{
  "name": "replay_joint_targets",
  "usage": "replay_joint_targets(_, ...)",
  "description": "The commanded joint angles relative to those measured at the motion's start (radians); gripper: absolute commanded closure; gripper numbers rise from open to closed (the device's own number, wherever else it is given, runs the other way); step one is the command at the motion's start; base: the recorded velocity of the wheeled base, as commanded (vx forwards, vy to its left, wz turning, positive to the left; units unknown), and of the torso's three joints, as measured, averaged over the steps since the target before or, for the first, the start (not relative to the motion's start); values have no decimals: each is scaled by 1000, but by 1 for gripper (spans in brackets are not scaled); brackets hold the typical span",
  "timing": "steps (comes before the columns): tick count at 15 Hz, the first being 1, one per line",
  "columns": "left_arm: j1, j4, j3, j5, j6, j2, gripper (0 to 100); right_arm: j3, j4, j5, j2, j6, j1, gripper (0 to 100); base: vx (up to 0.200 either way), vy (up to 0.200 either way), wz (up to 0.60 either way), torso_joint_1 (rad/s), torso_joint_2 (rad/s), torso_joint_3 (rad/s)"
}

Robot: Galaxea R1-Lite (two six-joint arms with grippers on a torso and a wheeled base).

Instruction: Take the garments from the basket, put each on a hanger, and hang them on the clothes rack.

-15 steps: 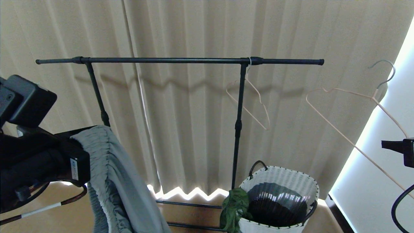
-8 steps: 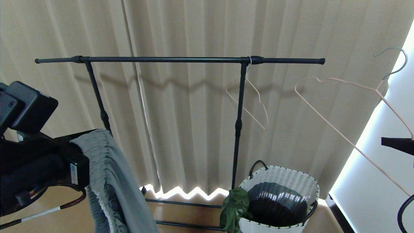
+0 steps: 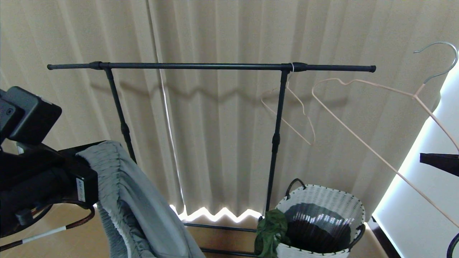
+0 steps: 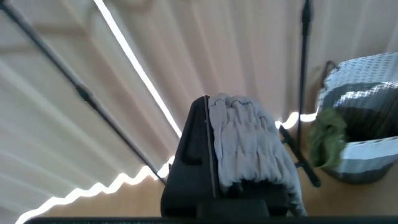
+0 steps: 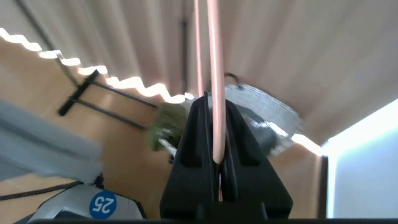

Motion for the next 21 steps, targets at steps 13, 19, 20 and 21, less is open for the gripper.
replay_joint_targets(13,-2,-2,10,0,6,1,100,19,0,-2,-12,-2,67,100,0,169,0,-1,2,3)
replay_joint_targets(19,-2,-2,15,-3,6,4,100,54,0,-6,-10,-5,106,100,0,0,0,0,0,0)
replay_joint_targets(20,-3,0,15,-3,6,8,100,60,1,-6,-9,-5,125,100,0,0,0,0,0,0)
replay_joint_targets(21,-2,0,13,-1,8,24,100,68,1,-8,-7,-3,145,100,0,0,0,0,0,0)
